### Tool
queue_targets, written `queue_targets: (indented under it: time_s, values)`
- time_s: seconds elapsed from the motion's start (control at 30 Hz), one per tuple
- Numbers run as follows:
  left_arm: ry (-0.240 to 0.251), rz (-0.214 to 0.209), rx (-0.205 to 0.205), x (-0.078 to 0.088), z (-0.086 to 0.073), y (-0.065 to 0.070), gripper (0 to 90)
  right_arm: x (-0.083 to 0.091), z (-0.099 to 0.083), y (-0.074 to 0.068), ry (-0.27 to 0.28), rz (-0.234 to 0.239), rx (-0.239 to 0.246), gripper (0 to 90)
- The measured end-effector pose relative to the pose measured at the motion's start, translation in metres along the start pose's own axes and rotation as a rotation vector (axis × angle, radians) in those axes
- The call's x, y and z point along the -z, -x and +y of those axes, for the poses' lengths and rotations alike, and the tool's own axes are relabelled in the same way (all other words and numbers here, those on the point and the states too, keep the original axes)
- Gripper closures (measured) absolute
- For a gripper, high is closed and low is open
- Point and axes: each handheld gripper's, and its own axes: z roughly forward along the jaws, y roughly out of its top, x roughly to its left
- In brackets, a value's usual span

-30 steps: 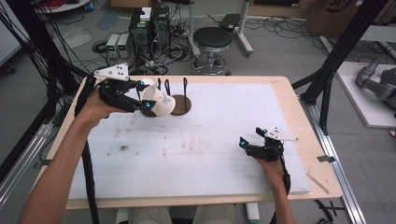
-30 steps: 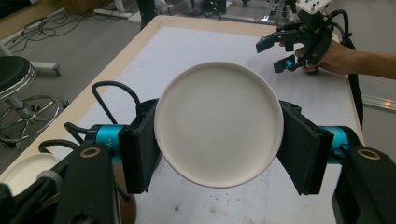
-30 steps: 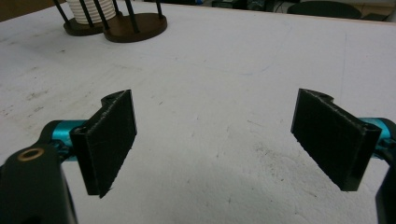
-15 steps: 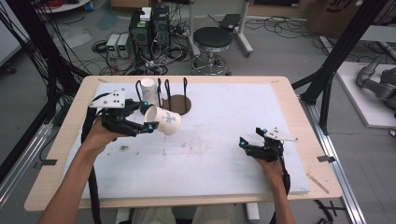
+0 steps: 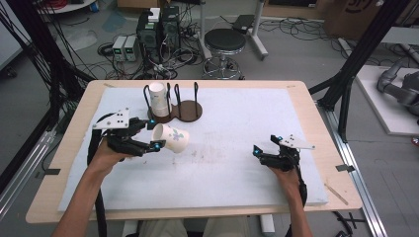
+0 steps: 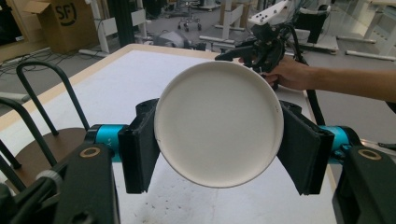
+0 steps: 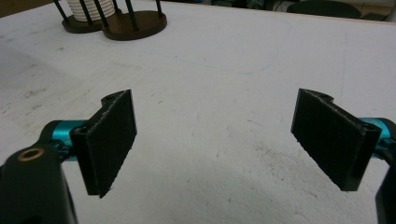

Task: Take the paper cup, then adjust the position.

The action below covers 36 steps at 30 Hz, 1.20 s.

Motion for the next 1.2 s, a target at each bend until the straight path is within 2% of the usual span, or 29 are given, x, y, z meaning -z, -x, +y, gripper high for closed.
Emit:
queue_targets:
  time_s: [0.27, 0.93, 1.03, 1.13, 1.2]
  values:
    - [0.008, -0.003, 0.001, 0.0004, -0.0038, -0.0017, 35.7, 0.0002, -0.0001, -0.0005, 0.001, 0.000, 0.006, 14.5]
    - [0.019, -0.015, -0.005, 0.0021, -0.0014, 0.0009, 35.7, -0.0005, 0.0004, -0.0008, -0.004, 0.005, 0.014, 14.5]
    - [0.018, -0.016, -0.010, 0.0012, -0.0015, 0.0006, 35.7, -0.0008, 0.0011, -0.0007, -0.013, 0.027, 0.019, 14.5]
    - [0.018, -0.024, -0.006, -0.0003, -0.0023, -0.0004, 35.7, -0.0021, 0.0021, -0.0009, -0.025, 0.058, 0.049, 14.5]
    - [0.014, -0.033, -0.004, -0.0018, -0.0029, -0.0015, 35.7, -0.0035, 0.0045, -0.0022, -0.052, 0.114, 0.055, 14.5]
